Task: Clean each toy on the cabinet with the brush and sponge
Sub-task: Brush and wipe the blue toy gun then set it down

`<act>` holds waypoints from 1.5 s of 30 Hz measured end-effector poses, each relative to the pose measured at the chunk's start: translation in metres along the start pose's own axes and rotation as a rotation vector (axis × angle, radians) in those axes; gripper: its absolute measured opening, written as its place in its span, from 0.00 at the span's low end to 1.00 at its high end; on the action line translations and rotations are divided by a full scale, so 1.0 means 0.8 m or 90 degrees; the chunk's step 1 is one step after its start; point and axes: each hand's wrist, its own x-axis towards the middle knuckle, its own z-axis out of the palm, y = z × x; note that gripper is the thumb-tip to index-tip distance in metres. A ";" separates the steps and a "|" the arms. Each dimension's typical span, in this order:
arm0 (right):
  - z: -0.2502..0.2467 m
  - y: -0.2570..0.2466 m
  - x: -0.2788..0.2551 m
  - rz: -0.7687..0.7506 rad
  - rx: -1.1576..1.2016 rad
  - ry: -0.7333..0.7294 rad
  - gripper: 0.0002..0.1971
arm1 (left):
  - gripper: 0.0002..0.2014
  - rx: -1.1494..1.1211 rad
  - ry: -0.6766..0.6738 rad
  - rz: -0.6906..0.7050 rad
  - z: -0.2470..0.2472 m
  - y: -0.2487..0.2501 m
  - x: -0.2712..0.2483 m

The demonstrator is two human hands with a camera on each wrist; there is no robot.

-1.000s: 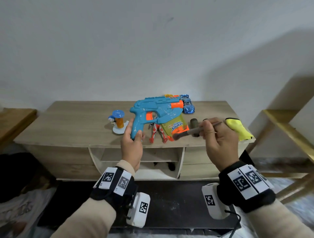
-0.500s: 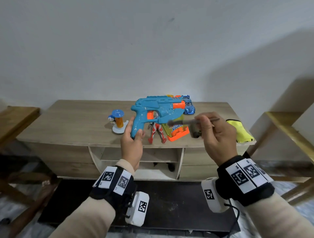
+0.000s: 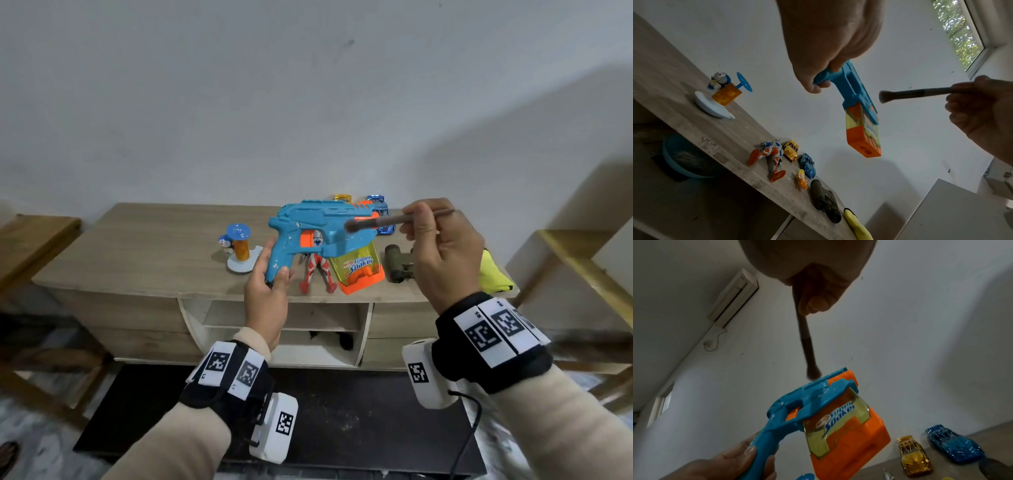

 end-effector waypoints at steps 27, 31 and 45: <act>0.010 0.017 0.001 0.205 0.027 0.092 0.15 | 0.25 -0.036 -0.015 0.006 0.003 -0.002 0.011; 0.011 0.017 0.005 0.195 -0.051 0.014 0.14 | 0.25 -0.039 -0.019 0.015 0.004 0.002 0.008; 0.011 0.014 0.001 0.254 -0.008 0.010 0.14 | 0.26 -0.029 -0.023 -0.001 0.000 -0.002 0.006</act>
